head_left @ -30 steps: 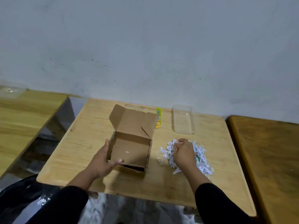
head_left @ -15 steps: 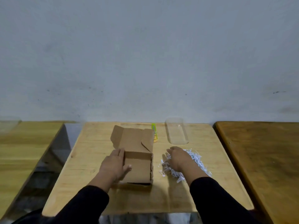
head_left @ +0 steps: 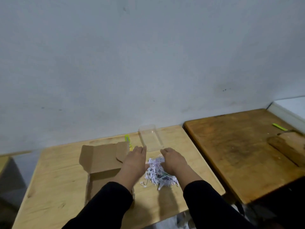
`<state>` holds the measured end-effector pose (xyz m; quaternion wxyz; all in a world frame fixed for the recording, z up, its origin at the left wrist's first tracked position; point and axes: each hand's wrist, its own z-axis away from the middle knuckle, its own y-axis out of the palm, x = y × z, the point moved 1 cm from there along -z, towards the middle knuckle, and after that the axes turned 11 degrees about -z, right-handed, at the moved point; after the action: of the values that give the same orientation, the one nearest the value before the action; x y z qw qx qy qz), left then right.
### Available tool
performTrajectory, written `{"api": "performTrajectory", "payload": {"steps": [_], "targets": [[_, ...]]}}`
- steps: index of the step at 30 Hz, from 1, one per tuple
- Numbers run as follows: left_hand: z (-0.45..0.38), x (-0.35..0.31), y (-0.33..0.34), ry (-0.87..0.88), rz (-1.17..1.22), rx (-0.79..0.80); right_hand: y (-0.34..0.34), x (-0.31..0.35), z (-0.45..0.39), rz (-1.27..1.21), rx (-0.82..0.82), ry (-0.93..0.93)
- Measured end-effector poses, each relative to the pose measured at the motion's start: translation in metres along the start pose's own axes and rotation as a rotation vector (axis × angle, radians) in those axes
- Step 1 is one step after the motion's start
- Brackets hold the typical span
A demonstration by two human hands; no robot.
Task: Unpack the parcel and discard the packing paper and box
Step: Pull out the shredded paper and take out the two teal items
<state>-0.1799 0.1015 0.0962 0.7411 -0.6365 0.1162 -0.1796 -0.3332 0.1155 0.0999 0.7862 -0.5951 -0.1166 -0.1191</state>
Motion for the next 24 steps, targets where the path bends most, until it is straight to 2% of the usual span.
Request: {"api": "performTrajectory", "payload": {"steps": [6,8,10,13,14,20,24], "targets": [[-0.024,-0.043,0.034,0.024,0.156,0.026,0.015,-0.053,-0.01,-0.03,-0.002,-0.054],[-0.03,-0.054,0.05,0.001,0.273,-0.043,0.025,-0.069,-0.017,-0.03,0.047,-0.103],[-0.036,-0.063,0.068,-0.014,0.366,-0.015,0.037,-0.085,-0.024,-0.043,0.089,-0.147],[-0.04,-0.072,0.094,-0.051,0.378,0.119,0.053,-0.104,-0.034,-0.124,0.087,-0.218],[-0.042,-0.074,0.098,-0.079,0.401,0.119,0.058,-0.108,-0.037,-0.167,0.082,-0.24],[-0.053,-0.078,0.101,-0.225,0.57,-0.079,0.069,-0.117,-0.062,-0.324,0.015,-0.316],[-0.054,-0.07,0.1,-0.328,0.554,-0.112,0.06,-0.125,-0.076,-0.366,-0.036,-0.296]]}}
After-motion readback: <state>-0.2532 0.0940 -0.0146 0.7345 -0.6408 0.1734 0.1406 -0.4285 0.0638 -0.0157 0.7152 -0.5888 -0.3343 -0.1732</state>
